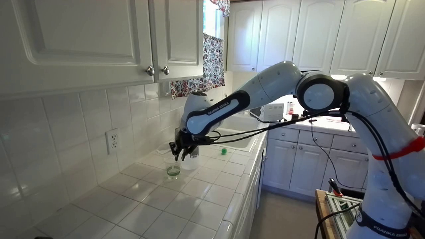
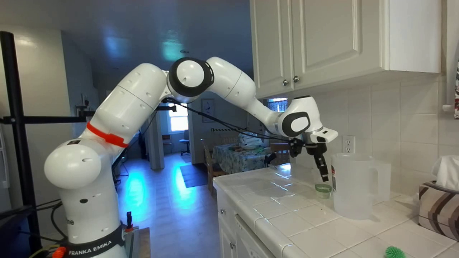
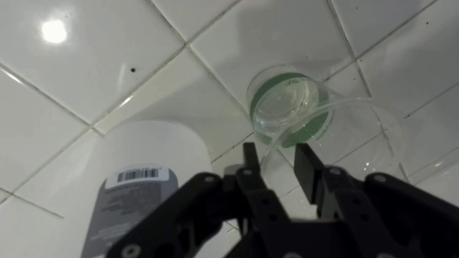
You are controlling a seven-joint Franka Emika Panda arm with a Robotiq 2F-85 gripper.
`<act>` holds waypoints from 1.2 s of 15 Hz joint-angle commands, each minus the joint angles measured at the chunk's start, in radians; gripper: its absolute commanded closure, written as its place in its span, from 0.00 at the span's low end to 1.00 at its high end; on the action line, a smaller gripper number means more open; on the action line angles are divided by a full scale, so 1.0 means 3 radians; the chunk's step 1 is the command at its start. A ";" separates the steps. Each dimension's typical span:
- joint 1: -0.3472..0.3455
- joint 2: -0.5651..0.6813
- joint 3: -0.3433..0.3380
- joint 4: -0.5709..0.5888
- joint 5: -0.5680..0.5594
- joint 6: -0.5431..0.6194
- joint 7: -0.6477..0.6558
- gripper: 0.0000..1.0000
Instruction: Pour the contents from the cup into the jar
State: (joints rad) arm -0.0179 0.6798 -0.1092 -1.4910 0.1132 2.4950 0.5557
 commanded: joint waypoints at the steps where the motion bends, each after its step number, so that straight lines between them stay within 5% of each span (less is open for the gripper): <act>1: -0.0016 0.0118 0.0024 0.0214 0.0113 -0.0111 -0.0044 0.97; 18: -0.0045 -0.0562 0.0126 -0.0319 0.0511 -0.0437 -0.0022 0.98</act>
State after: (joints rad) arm -0.0217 0.6035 -0.0735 -1.4931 0.2362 2.3848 0.5542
